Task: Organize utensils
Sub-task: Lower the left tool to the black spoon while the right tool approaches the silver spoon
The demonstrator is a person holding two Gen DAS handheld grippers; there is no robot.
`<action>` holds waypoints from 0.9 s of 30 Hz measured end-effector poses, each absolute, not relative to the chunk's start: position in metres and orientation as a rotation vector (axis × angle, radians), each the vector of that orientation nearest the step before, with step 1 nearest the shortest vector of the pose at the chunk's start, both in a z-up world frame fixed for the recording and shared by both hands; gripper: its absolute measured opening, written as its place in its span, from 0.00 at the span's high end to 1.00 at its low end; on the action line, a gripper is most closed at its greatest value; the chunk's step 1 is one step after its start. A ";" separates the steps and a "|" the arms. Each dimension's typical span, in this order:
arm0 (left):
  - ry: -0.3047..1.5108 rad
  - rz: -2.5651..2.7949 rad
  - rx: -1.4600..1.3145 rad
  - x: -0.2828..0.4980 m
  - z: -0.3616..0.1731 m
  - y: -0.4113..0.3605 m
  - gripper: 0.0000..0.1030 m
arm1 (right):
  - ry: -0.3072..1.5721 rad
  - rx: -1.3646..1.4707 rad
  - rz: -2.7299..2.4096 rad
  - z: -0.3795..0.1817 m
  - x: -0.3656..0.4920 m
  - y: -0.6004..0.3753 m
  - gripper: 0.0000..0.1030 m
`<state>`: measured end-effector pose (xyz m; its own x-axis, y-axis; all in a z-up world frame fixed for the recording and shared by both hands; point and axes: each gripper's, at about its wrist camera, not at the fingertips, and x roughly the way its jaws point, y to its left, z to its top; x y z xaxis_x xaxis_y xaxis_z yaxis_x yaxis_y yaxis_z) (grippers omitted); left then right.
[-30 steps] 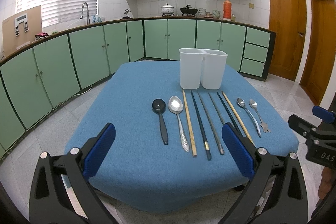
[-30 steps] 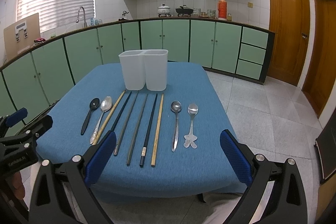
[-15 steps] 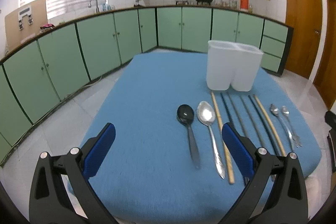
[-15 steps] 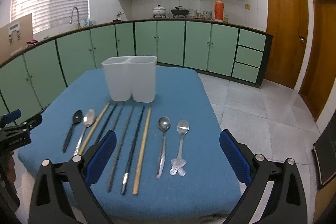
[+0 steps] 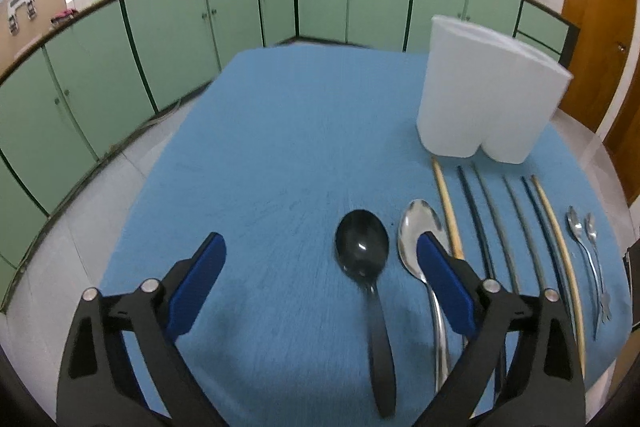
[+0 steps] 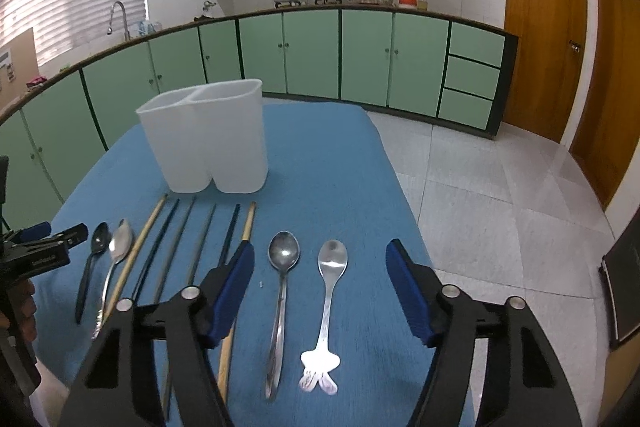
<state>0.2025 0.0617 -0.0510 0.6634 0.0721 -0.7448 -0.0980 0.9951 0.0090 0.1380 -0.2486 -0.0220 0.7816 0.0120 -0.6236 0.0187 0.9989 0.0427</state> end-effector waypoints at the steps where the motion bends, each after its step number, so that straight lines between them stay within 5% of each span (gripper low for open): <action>1: 0.856 0.093 -0.043 0.207 -0.054 0.063 0.22 | 0.676 0.045 -0.005 -0.024 0.141 -0.249 0.36; 18: 0.940 0.093 -0.062 0.239 -0.082 0.060 0.27 | 0.696 0.039 0.004 -0.034 0.158 -0.248 0.36; 27: 0.932 0.063 -0.078 0.238 -0.079 0.060 0.45 | 0.707 0.040 -0.009 -0.037 0.165 -0.253 0.36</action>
